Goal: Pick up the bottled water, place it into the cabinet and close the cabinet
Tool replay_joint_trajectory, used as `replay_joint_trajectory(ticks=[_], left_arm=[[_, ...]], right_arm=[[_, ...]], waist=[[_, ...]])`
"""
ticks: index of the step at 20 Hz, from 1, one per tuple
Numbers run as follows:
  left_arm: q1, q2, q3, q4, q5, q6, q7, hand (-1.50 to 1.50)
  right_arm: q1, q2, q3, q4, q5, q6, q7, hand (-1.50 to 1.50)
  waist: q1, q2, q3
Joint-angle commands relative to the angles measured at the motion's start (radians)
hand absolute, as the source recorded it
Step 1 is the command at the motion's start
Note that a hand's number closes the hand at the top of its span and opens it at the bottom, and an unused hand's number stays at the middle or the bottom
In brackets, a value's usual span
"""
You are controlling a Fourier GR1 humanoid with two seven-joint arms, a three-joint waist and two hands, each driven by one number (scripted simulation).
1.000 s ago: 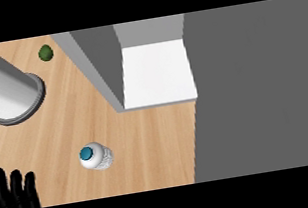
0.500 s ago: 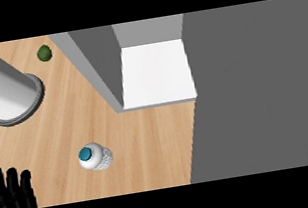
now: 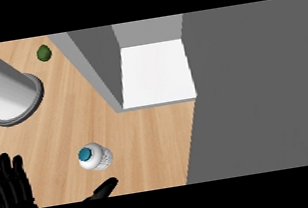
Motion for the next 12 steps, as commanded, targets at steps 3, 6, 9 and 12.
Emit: replay_joint_trajectory(ticks=[3,6,9,12], left_arm=[[-0.004,0.005,0.053,0.079,0.085,0.013,-0.076,-1.50],[0.035,-0.004,0.059,0.152,0.167,0.036,-0.189,-1.50],[-0.010,0.021,0.137,0.209,0.289,-0.032,-0.226,-1.50],[-0.052,0.001,0.188,0.348,0.396,-0.075,-0.357,-1.50]], right_arm=[[0.016,0.008,0.108,-0.027,0.178,-0.060,-0.003,-1.50],[0.056,-0.039,0.110,-0.122,0.159,-0.056,0.015,-1.50],[0.030,-0.078,0.058,-0.173,0.093,-0.039,0.088,-1.50],[-0.005,-0.052,0.065,-0.101,0.098,-0.061,0.042,-1.50]], waist=[[0.001,-0.001,0.000],[-0.001,-0.003,-0.001],[-0.001,-0.001,-0.001],[0.001,0.001,-0.001]])
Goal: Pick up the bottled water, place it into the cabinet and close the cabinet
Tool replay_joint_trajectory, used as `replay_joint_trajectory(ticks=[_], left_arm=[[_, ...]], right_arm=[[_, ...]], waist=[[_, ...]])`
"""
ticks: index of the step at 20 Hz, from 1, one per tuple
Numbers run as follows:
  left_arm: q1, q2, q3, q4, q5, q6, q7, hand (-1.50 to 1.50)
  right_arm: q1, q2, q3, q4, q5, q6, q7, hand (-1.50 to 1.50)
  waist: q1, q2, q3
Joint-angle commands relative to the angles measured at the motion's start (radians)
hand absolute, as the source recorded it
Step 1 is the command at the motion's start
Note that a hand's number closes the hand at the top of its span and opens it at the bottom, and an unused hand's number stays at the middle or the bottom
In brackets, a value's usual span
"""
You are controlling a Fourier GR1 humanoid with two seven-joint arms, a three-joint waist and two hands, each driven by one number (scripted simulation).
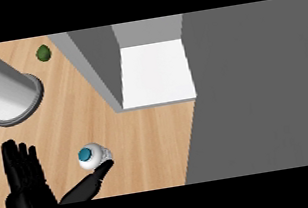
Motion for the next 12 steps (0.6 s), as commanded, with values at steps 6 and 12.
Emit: replay_joint_trajectory(ticks=[6,12], left_arm=[[-0.026,-0.066,0.069,0.251,0.158,-0.063,-0.274,-1.50],[-0.048,-0.089,0.061,0.313,0.194,-0.099,-0.320,-1.50]], right_arm=[[-0.011,-0.037,0.038,-0.183,0.114,-0.043,0.133,-1.50],[0.037,-0.067,0.079,-0.141,0.135,-0.063,0.039,-1.50]], waist=[[-0.004,-0.001,-0.001],[-0.003,-0.001,0.001]])
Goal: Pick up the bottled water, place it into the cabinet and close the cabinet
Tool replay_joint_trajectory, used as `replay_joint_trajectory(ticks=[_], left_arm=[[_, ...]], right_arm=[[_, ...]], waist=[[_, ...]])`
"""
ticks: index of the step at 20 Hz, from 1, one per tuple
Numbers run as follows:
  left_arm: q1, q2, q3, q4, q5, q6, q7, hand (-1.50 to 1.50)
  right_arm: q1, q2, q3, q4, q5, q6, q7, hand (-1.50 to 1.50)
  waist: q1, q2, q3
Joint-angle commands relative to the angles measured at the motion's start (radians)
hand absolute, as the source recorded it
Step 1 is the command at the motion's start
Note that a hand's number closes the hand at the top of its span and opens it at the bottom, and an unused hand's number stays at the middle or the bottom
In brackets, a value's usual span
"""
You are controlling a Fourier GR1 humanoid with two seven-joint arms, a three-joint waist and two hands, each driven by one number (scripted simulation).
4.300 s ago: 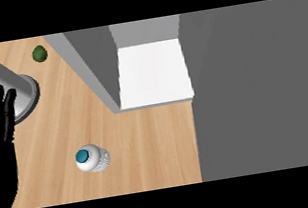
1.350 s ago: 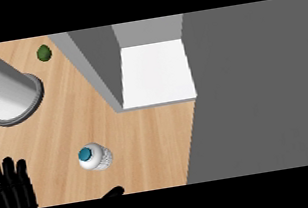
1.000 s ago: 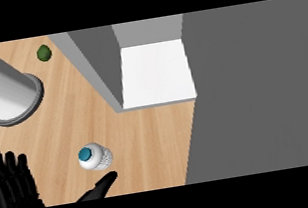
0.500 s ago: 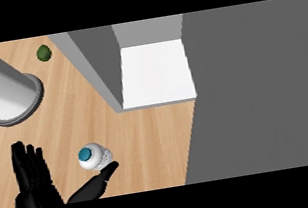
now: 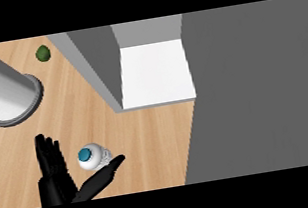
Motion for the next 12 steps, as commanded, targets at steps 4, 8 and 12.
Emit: replay_joint_trajectory(ticks=[4,8,12], left_arm=[[-0.019,-0.016,0.007,0.214,0.165,-0.030,-0.251,-1.50],[-0.102,-0.017,0.044,0.359,0.255,-0.040,-0.346,-1.50],[-0.102,-0.017,0.046,0.406,0.276,-0.034,-0.382,-1.50]], right_arm=[[0.052,-0.050,0.070,-0.111,0.125,-0.022,0.002,-1.50],[0.037,-0.079,-0.001,-0.145,0.059,-0.022,0.021,-1.50],[0.049,-0.056,0.120,-0.101,0.161,-0.065,0.002,-1.50]], waist=[[-0.005,-0.001,-0.001],[-0.004,0.001,0.000],[-0.002,0.000,0.000]])
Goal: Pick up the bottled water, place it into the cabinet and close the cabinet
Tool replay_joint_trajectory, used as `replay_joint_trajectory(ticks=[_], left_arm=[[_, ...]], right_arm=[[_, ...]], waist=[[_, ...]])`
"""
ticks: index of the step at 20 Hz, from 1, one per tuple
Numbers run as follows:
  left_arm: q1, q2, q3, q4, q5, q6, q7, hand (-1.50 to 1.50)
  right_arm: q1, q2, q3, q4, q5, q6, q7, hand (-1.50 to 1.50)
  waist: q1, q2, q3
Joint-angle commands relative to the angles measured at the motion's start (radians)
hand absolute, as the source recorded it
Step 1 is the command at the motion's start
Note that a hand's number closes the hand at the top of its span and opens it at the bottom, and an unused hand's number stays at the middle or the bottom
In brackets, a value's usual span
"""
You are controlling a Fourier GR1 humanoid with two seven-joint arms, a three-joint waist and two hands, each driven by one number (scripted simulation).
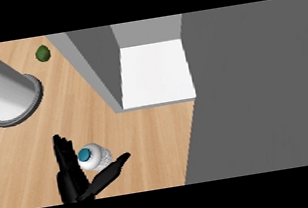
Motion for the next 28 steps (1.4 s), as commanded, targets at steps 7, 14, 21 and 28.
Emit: replay_joint_trajectory(ticks=[7,14,21,28], left_arm=[[-0.083,-0.002,-0.005,0.265,0.198,0.017,-0.232,-1.50],[-0.127,-0.002,0.000,0.412,0.330,-0.018,-0.391,-1.50],[-0.195,-0.002,0.047,0.511,0.372,-0.150,-0.457,-1.50],[-0.174,-0.002,-0.001,0.506,0.454,-0.223,-0.539,1.50]], right_arm=[[-0.041,-0.037,-0.008,-0.146,0.084,-0.012,0.113,-1.50],[-0.007,-0.063,0.050,-0.135,0.118,-0.050,0.082,-1.50],[-0.052,-0.025,0.095,-0.108,0.148,-0.085,0.114,-1.50],[-0.036,-0.104,-0.031,-0.106,0.019,-0.038,0.070,-1.50]], waist=[[0.002,0.001,-0.001],[-0.004,0.001,-0.001],[-0.003,0.000,0.000],[0.004,0.002,0.001]])
